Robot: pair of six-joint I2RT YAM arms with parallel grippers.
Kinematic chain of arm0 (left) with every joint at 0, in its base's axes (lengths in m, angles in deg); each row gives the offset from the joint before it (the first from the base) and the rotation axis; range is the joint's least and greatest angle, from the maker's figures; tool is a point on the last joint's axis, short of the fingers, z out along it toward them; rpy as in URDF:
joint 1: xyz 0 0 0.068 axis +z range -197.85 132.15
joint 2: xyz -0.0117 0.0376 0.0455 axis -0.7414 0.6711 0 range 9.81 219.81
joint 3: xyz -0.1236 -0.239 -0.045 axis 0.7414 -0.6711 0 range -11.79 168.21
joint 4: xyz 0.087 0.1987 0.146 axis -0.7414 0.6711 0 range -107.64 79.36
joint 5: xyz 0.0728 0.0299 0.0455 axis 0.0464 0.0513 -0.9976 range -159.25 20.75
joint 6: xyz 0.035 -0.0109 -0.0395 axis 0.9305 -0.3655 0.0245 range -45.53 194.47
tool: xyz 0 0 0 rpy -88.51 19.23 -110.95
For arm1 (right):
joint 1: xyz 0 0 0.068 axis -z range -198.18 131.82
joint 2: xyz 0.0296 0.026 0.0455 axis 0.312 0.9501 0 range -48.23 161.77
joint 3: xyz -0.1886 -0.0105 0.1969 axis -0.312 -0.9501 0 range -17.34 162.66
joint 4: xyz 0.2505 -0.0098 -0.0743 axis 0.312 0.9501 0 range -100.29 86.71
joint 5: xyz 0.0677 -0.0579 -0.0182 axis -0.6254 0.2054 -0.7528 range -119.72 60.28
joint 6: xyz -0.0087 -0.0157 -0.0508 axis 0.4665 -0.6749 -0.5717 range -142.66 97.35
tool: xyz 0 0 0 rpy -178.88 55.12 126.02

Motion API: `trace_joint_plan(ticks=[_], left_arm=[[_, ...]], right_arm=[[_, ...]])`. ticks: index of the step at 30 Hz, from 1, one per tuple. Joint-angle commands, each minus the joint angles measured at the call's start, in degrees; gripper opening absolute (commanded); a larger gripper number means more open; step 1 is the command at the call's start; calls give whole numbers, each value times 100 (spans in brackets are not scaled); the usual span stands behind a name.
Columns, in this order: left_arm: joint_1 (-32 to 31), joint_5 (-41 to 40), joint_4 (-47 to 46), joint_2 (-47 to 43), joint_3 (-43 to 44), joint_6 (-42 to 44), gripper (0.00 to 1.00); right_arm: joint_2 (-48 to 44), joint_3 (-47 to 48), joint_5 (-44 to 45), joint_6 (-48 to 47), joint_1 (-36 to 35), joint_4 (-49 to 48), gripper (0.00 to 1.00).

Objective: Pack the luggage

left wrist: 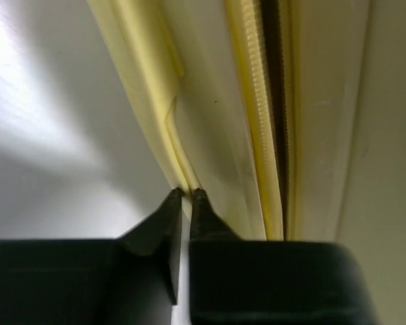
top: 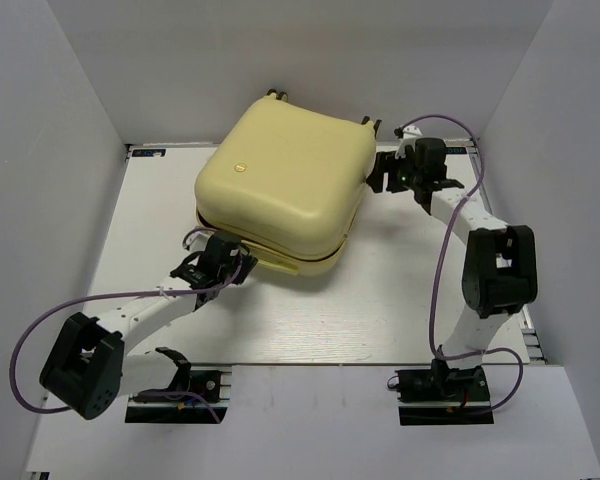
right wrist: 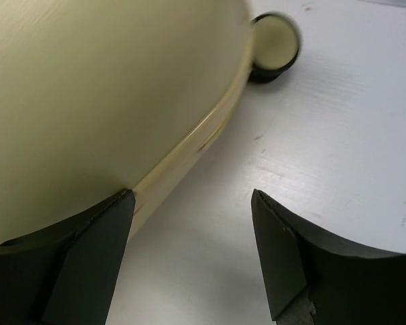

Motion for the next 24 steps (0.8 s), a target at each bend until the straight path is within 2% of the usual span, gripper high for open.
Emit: trace_joint_plan(ticks=[1, 4, 7, 10, 19, 22, 24], left_arm=[[414, 111, 596, 836, -340, 206, 0], [573, -142, 1261, 741, -121, 250, 0], [582, -905, 2167, 469, 99, 41, 0], [678, -1197, 2495, 258, 117, -4, 0], [1188, -1180, 3320, 20, 328, 163, 0], [1434, -1479, 3883, 2, 731, 251, 0], [1776, -1375, 3989, -85, 986, 653, 0]], right_arm=[[-571, -371, -374, -258, -199, 63, 76], [-967, -696, 65, -250, -191, 107, 76], [-1328, -907, 626, -224, -182, 230, 76], [-1661, -1101, 848, -224, -182, 221, 77], [-2206, -1216, 980, -127, -173, 529, 79], [-2373, -1321, 1085, -101, -173, 520, 80], [-2549, -1427, 1060, -118, -182, 476, 80]])
